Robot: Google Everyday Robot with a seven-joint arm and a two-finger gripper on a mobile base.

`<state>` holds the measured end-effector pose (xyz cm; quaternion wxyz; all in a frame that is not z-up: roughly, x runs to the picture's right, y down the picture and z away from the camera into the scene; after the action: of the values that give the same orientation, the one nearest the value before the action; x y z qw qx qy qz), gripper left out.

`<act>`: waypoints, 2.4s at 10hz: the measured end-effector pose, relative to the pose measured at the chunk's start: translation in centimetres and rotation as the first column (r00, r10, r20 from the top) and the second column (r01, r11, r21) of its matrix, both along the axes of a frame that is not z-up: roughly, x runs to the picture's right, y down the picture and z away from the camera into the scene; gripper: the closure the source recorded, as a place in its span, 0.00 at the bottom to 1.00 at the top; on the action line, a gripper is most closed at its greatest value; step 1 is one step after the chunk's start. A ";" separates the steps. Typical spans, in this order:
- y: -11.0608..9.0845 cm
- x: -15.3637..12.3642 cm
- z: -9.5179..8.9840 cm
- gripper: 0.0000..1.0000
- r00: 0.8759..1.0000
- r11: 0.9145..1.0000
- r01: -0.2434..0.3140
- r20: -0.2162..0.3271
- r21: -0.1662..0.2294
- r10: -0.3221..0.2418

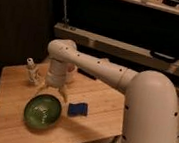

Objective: Drag the ceramic bowl in a circle

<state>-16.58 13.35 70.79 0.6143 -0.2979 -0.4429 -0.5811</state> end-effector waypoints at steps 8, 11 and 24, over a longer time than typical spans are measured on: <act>0.2 2.5 -0.3 0.20 0.999 0.991 -0.001 -0.035 0.131 0.006; 1.9 9.2 -1.4 0.20 0.999 0.931 -0.037 -0.013 0.363 0.045; 7.8 6.8 3.9 0.20 0.980 0.932 -0.142 0.177 0.333 0.086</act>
<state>-9.73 21.14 74.72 0.6522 -0.1121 -0.3989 -0.6348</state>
